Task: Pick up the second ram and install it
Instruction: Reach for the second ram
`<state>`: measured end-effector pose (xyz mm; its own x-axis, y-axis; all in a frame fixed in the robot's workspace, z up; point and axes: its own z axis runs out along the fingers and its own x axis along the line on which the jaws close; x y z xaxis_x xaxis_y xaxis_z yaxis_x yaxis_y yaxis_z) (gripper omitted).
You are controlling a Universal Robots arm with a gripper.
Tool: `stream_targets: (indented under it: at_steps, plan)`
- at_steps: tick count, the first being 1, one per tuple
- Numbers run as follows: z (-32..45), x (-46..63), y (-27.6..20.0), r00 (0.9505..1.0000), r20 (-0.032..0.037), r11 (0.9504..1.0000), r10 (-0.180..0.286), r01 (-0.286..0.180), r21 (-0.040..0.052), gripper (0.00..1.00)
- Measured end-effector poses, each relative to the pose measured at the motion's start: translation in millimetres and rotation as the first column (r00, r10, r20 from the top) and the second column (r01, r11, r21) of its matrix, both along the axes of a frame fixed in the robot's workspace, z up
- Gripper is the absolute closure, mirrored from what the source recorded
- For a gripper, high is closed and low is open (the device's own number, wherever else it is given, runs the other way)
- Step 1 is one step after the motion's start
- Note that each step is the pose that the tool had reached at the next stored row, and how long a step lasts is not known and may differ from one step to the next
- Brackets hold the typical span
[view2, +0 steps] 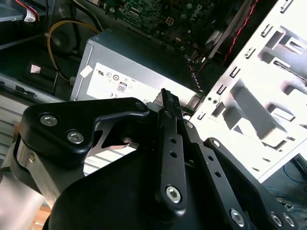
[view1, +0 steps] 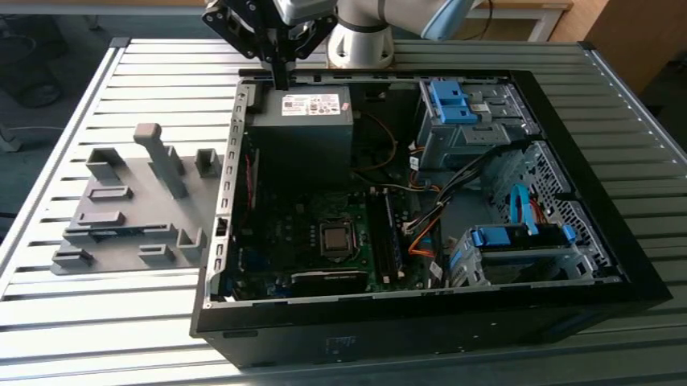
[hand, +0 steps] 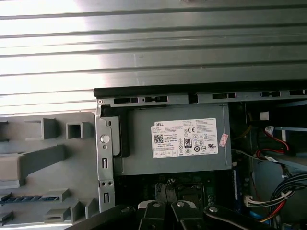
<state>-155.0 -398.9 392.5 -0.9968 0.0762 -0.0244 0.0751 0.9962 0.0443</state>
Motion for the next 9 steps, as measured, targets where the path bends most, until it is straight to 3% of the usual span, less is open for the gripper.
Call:
stream_targets:
  at_steps: [9]
  plan:
    - [-0.3,-1.9,0.0,1.0,0.0001,1.0,0.0,0.0,0.0001,0.89]
